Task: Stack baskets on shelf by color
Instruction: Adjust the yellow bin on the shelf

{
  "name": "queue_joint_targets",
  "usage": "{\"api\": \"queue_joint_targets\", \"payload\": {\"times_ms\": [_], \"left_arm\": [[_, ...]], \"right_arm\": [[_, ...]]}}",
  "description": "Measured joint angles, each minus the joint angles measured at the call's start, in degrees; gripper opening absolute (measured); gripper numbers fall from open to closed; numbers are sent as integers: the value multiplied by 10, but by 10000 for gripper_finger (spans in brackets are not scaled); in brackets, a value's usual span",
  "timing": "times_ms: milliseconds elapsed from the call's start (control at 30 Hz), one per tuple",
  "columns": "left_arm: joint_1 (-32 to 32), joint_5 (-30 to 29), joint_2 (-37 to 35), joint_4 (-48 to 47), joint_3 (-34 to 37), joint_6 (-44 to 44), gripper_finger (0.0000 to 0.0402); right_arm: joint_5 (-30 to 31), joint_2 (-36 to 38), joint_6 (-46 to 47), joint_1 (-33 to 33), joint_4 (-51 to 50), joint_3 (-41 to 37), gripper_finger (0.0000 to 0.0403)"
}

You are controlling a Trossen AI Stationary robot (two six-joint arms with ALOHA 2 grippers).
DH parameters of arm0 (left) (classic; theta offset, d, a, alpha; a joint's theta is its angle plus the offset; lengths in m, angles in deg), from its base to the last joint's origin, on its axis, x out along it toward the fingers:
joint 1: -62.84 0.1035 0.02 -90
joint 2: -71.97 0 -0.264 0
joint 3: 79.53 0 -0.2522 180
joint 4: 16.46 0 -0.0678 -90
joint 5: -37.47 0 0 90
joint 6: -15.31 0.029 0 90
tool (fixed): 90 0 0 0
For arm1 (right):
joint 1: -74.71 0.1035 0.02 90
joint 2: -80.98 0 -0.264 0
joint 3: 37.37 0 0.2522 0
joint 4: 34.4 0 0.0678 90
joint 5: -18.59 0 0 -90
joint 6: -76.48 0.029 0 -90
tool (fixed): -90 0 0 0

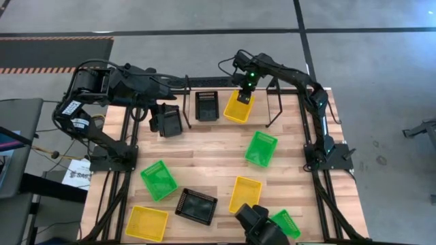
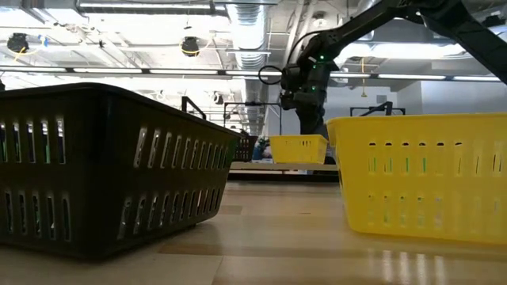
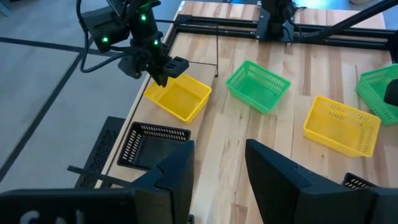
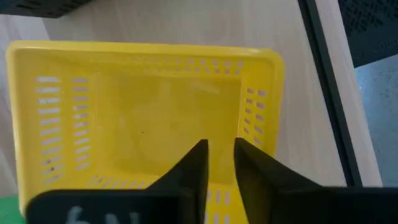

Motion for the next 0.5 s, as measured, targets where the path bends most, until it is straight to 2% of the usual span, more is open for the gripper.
{"api": "queue_joint_targets", "payload": {"times_ms": [267,367,500], "left_arm": [[0,0,0,0,0,-3,132],[0,0,0,0,0,-3,132],[0,0,0,0,0,-4,132]], "right_arm": [[0,0,14,-3,19,0,8],[0,0,26,-3,18,0,9],[0,0,28,-3,18,0,47]]}}
